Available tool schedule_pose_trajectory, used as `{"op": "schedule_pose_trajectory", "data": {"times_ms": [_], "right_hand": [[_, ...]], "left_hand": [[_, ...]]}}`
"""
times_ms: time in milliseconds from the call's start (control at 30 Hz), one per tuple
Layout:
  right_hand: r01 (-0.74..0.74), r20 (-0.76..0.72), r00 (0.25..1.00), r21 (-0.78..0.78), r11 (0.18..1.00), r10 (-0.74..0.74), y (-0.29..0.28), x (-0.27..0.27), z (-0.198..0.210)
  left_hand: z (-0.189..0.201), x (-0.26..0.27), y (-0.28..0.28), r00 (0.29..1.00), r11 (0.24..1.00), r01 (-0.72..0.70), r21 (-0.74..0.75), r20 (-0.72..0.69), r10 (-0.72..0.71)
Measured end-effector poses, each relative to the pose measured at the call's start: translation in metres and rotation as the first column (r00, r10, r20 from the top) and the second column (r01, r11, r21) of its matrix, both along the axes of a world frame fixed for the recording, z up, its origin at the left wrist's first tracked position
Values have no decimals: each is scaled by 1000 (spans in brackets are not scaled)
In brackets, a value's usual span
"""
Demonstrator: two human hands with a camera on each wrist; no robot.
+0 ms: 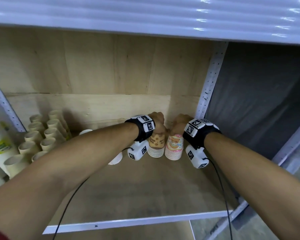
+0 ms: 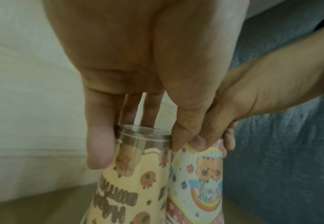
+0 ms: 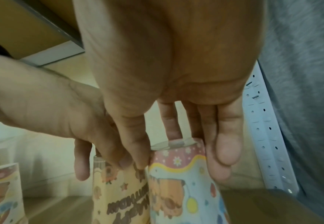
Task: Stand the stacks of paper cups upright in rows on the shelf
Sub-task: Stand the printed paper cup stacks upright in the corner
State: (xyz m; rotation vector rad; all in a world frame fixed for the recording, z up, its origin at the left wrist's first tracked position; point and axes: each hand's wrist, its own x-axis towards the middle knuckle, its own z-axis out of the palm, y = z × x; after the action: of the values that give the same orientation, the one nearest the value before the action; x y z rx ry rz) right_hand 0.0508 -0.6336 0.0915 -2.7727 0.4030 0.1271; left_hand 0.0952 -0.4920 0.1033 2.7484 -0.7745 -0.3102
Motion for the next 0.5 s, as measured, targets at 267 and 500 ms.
{"op": "schedule_pose_trajectory", "data": {"times_ms": [267,500], "right_hand": [[-68,82,994,-32,997,70,-4,26,10],[-94,152,985,51,994,85,-11,57,0]], "left_hand": [[19,23,5,999,996,22,-85,39,-19],[16,48,9,996,988,-44,-148,76,56]]}}
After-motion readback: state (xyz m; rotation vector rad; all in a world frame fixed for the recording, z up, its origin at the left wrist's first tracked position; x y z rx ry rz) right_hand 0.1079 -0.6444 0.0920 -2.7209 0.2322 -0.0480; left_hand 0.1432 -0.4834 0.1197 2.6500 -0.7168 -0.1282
